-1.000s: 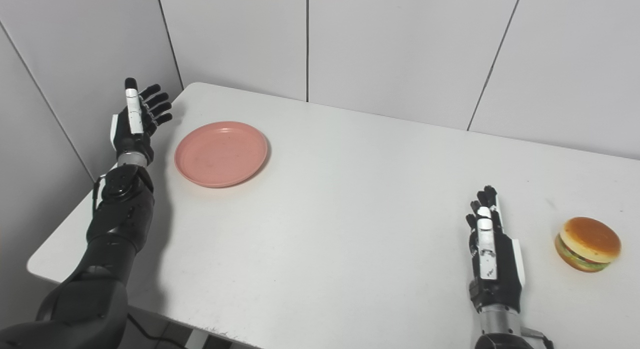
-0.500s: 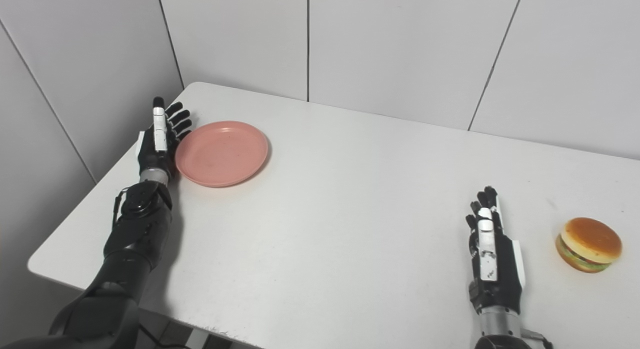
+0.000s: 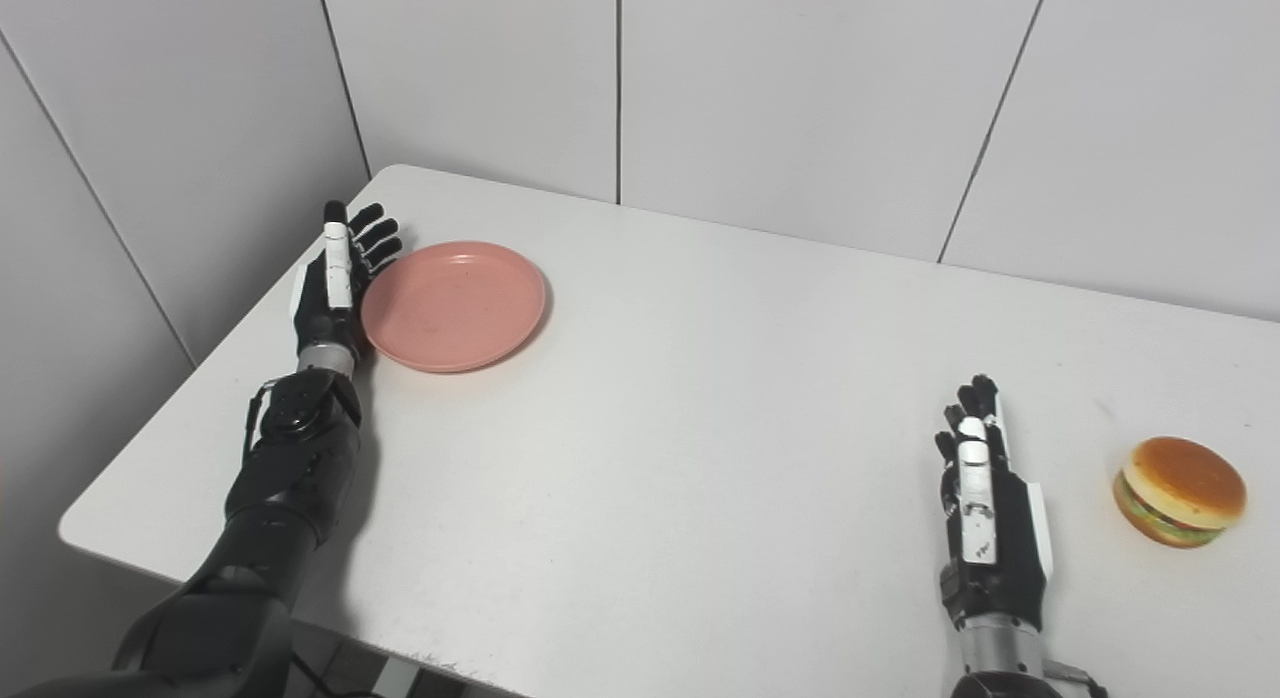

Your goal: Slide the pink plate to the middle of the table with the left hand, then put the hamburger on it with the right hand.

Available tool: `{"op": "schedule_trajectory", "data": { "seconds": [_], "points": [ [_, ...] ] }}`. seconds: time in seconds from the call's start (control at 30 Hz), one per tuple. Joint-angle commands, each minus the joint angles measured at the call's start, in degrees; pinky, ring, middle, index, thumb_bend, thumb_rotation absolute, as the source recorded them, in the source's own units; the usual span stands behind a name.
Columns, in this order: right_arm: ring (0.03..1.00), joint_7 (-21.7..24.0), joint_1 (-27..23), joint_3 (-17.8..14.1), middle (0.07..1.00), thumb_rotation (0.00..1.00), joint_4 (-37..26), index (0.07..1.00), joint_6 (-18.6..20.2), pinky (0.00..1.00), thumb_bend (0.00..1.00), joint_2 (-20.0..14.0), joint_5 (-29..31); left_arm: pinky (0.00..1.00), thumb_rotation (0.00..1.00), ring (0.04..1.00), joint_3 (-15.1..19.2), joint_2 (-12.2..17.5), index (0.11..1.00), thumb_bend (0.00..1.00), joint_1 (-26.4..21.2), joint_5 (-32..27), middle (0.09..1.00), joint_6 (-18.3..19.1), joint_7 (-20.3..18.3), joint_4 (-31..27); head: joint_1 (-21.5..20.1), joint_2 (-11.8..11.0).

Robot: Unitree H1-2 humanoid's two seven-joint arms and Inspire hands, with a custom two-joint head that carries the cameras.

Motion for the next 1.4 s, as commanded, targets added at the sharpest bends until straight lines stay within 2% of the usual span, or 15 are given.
{"op": "schedule_trajectory", "data": {
  "seconds": [0.0, 0.13, 0.3, 0.37, 0.43, 0.53, 0.73, 0.93, 1.03, 1.2, 1.37],
  "points": [
    [1.0, 0.4, -0.15, -0.1, 1.0, 0.93, -0.79, 1.0, -0.27, 1.0, 0.61, 0.15, 0.53, 0.82, 1.0, 0.82, -0.24, -0.41, 0.777, 0.96, -1.76, -0.32, 0.807, 0.16, 0.26, 0.35, -0.03, 0.09],
    [1.0, 0.51, -0.33, -0.1, 1.0, 0.91, -0.64, 1.0, -0.13, 1.0, 0.59, 0.23, 0.92, 0.83, 1.0, 0.832, -0.65, -0.78, 0.79, 0.93, -1.49, -0.23, 0.818, 0.49, -0.32, -0.08, -0.17, 0.07],
    [1.0, 0.16, -0.19, 0.35, 1.0, 0.94, -1.16, 1.0, -0.13, 1.0, 0.58, -0.07, -0.29, 0.83, 1.0, 0.844, -0.97, -1.98, 0.8, 0.94, -1.22, -1.36, 0.829, 0.84, -2.18, -1.34, -0.82, -0.08],
    [1.0, 0.36, -0.36, 0.24, 1.0, 0.92, -0.67, 1.0, -0.7, 1.0, 0.58, 0.31, 0.25, 0.81, 1.0, 0.837, -1.44, -2.73, 0.792, 0.93, -1.13, -1.13, 0.821, 1.28, -1.95, -2.39, -1.29, -0.07],
    [1.0, 0.19, -0.49, 0.38, 1.0, 0.94, -0.27, 1.0, -1.1, 1.0, 0.56, 0.37, -0.28, 0.8, 1.0, 0.827, -2.15, -3.27, 0.785, 0.93, -1.32, -0.6, 0.809, 0.9, -1.79, -2.35, -1.86, -0.11],
    [1.0, 0.15, -0.54, 0.48, 1.0, 0.94, -0.21, 1.0, -0.72, 1.0, 0.57, 0.36, -0.52, 0.82, 1.0, 0.825, -3.62, -4.27, 0.787, 0.95, -1.4, 0.25, 0.806, 0.21, -1.64, -2.45, -2.53, -0.11],
    [1.0, -0.39, -0.48, 1.06, 1.0, 0.97, -1.41, 1.0, 0.67, 1.0, 0.53, 0.24, -2.08, 0.79, 1.0, 0.81, -5.29, -6.34, 0.782, 0.9, -1.26, 1.3, 0.797, 1.4, -1.36, -4.5, -4.26, 0.01],
    [0.977, -1.82, -0.29, 1.22, 0.995, 0.97, -0.85, 0.998, -1.24, 0.99, 0.52, 1.2, -3.97, 0.84, 1.0, 0.827, -7.23, -8.17, 0.791, 0.92, -0.86, 1.28, 0.81, 1.24, -3.32, -4.63, -7.15, 0.05],
    [0.977, -1.79, -0.36, 1.34, 0.994, 0.97, -0.55, 0.996, -1.71, 0.99, 0.54, 1.28, -4.59, 0.79, 1.0, 0.818, -7.46, -9.09, 0.778, 0.93, -0.71, 1.38, 0.802, 1.21, -3.16, -4.8, -7.77, 0.15],
    [0.979, -2.11, -0.51, 1.6, 0.992, 0.97, -0.68, 0.993, -0.62, 0.99, 0.54, 2.11, -4.84, 0.78, 1.0, 0.811, -8.32, -10.68, 0.766, 0.93, -0.36, 1.79, 0.793, 2.54, -3.38, -6.21, -11.92, 0.71],
    [0.983, -2.71, -0.88, 1.93, 0.996, 0.96, 0.08, 0.995, -0.75, 0.99, 0.53, 2.96, -5.2, 0.78, 1.0, 0.802, -9.95, -11.88, 0.765, 0.91, 1.04, 2.98, 0.786, 5.9, -2.48, -10.55, -16.21, 1.36]
  ]
}}
